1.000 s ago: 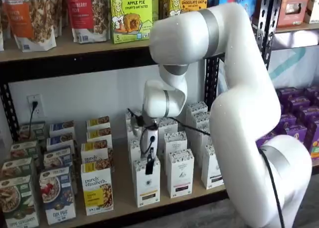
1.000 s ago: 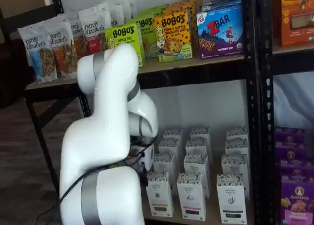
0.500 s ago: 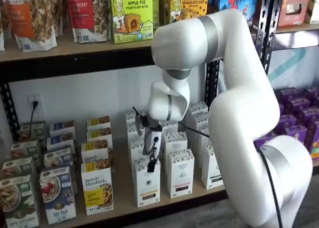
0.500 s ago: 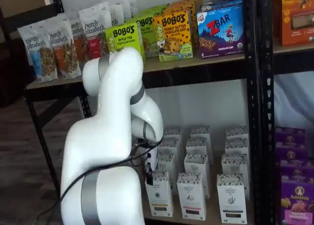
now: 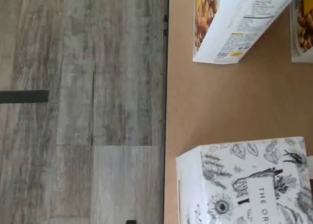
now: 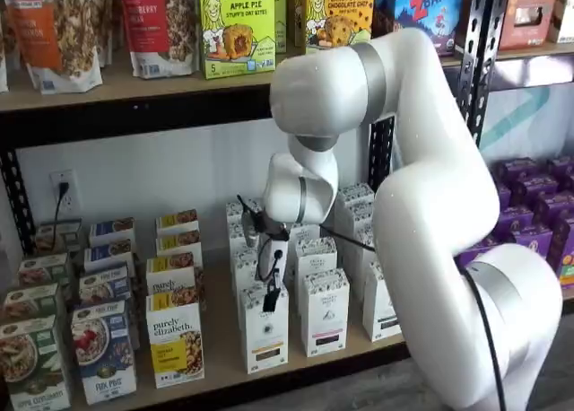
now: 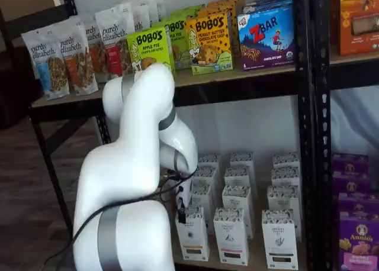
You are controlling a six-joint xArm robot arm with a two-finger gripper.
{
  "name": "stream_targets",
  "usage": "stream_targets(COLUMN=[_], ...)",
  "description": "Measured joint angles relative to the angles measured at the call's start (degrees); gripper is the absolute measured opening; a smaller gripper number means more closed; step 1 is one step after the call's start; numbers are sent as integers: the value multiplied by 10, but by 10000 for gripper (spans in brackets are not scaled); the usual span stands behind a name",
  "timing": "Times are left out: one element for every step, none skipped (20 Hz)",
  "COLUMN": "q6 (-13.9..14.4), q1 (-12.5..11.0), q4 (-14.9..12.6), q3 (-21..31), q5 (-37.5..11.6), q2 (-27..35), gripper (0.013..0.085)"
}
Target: Pick up the white box with a yellow strip in the middle, on the bottom shelf, the fourth box from the left
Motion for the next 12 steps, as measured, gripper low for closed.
stream_targets(q6=[2, 3, 5, 8, 8, 10, 12, 17, 22, 29, 38, 46], q1=[0, 0, 0, -1, -1, -2, -2, -3, -3, -4, -4, -5], q4=[-2, -3, -6, -9, -10, -12, -15, -20, -26, -36, -46, -55], q3=[-5, -10, -16, -22, -27, -32, -36, -40, -45, -50, -57, -63], q5=[-1, -1, 0, 0, 1, 2, 2, 2, 3, 5, 10, 16], q2=[5, 9, 13, 18, 22, 26, 29, 33, 36, 41, 46, 50], gripper=[850, 850, 850, 850, 850, 850, 850, 850, 850, 850, 850, 850])
